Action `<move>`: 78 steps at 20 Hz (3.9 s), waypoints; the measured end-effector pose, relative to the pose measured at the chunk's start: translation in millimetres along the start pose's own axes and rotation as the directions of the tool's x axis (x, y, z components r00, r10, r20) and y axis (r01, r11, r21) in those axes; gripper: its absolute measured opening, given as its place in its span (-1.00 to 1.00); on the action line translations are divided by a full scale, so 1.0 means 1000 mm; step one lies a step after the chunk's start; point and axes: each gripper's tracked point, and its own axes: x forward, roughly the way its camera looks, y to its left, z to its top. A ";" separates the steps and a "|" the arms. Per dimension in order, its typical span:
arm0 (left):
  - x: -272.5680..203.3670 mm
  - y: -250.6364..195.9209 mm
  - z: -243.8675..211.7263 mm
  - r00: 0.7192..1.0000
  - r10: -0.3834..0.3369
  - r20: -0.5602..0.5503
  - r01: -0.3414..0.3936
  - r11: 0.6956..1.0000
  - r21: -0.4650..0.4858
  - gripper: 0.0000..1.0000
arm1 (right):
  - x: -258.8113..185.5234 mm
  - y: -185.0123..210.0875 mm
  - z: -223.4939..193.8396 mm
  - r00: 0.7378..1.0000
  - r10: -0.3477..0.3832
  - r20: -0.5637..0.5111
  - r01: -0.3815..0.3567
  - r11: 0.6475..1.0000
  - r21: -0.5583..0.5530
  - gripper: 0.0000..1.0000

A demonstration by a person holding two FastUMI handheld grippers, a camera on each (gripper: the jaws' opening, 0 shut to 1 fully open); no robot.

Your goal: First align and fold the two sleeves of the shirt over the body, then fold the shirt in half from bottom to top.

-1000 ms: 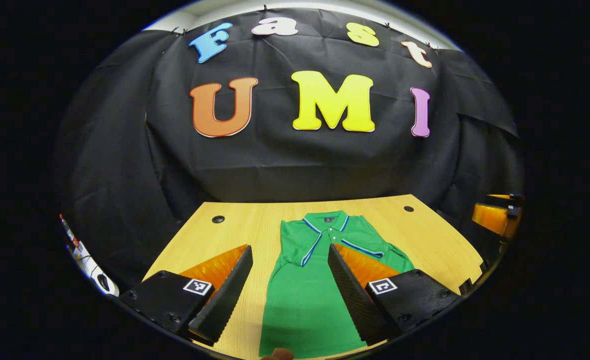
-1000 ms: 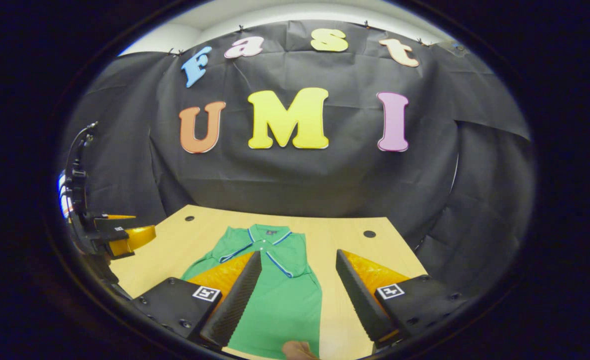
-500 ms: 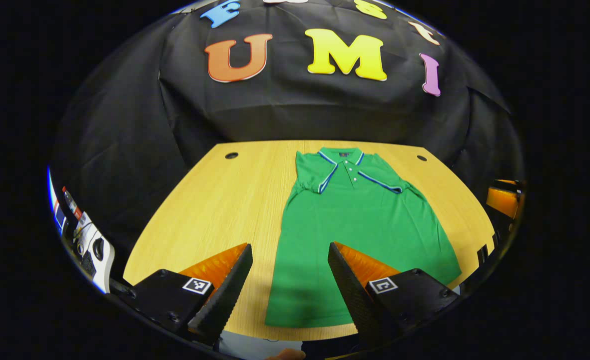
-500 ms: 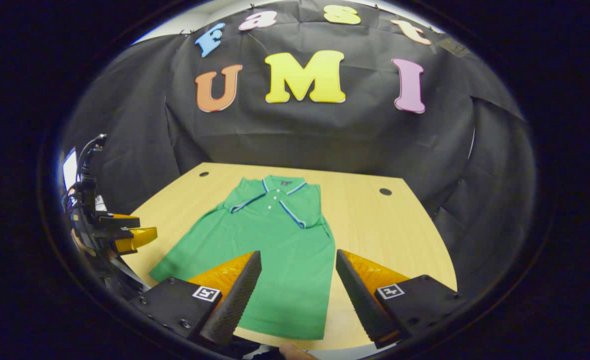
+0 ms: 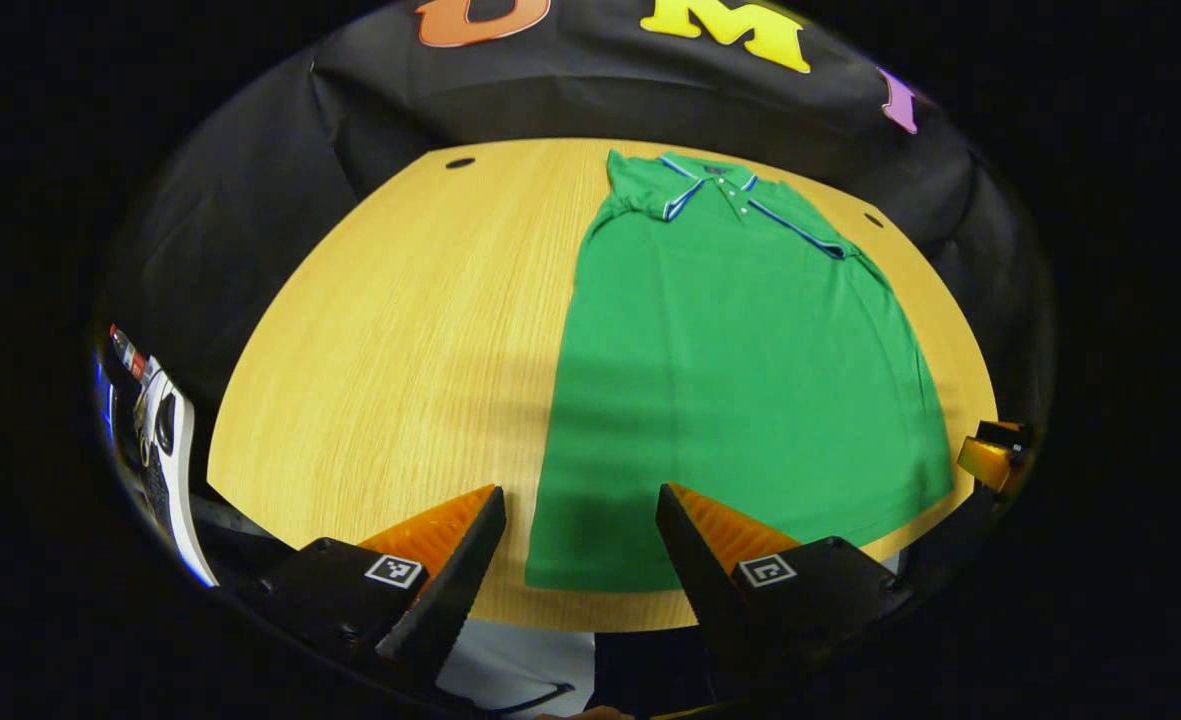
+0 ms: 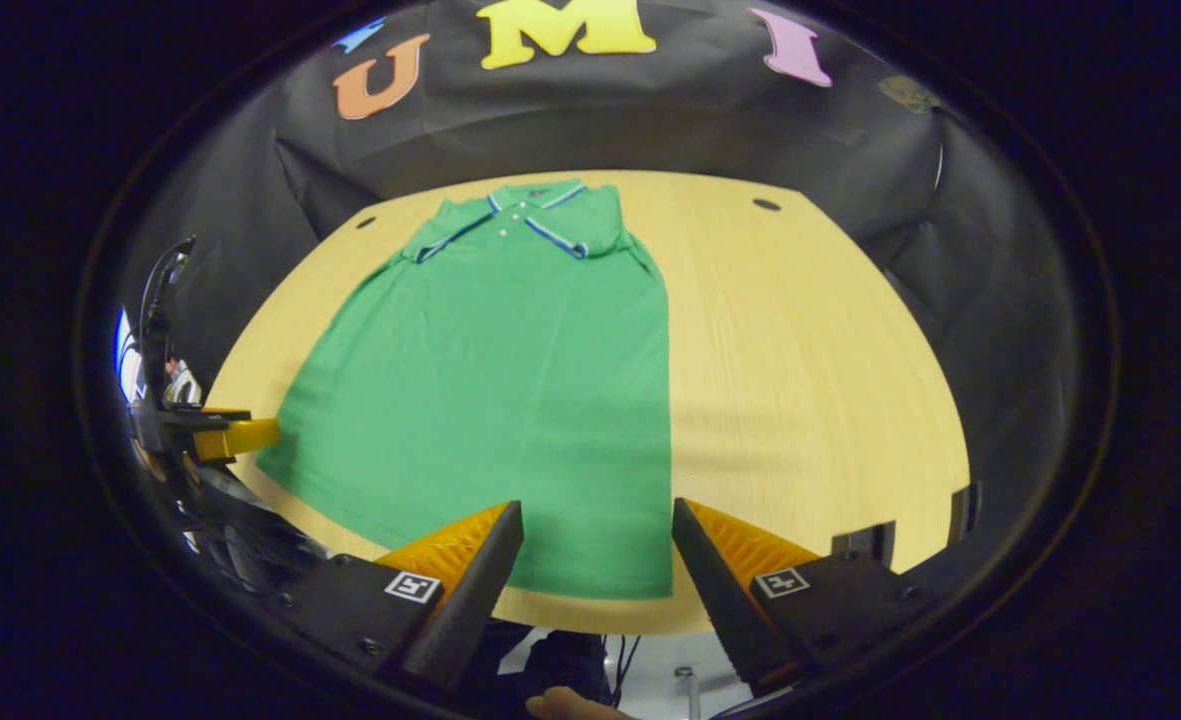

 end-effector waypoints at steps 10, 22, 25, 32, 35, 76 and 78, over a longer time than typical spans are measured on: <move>0.005 -0.003 -0.029 0.974 -0.013 -0.228 0.009 1.000 -0.017 0.92 | 0.015 -0.011 -0.034 0.970 -0.003 -0.242 0.033 0.992 0.122 0.95; 0.005 0.000 -0.029 0.917 -0.031 -0.398 0.038 0.999 0.010 0.58 | 0.021 -0.022 -0.030 0.902 -0.105 -0.419 0.164 0.980 0.108 -0.03; 0.006 -0.001 -0.029 0.913 -0.033 -0.406 0.043 0.999 0.015 0.32 | 0.022 -0.024 -0.029 0.891 -0.073 -0.448 0.148 0.980 0.134 -0.43; 0.009 -0.006 -0.026 0.910 -0.039 -0.412 0.061 0.997 0.041 0.15 | 0.023 -0.025 -0.026 0.891 -0.105 -0.442 0.145 0.988 0.056 -0.84; 0.009 -0.012 -0.025 0.910 -0.044 -0.412 0.065 0.997 0.039 -0.35 | 0.023 -0.024 -0.027 0.891 -0.094 -0.443 0.118 0.993 0.027 -0.84; -0.003 -0.037 0.357 0.975 -0.123 0.184 0.104 0.989 0.108 -0.94 | -0.009 -0.003 0.347 0.991 -0.077 0.112 0.071 0.996 0.055 -0.84; 0.013 -0.035 0.375 0.977 -0.100 0.186 0.082 0.991 0.106 -0.94 | 0.010 -0.013 0.372 0.989 -0.078 0.126 0.071 0.996 0.062 -0.84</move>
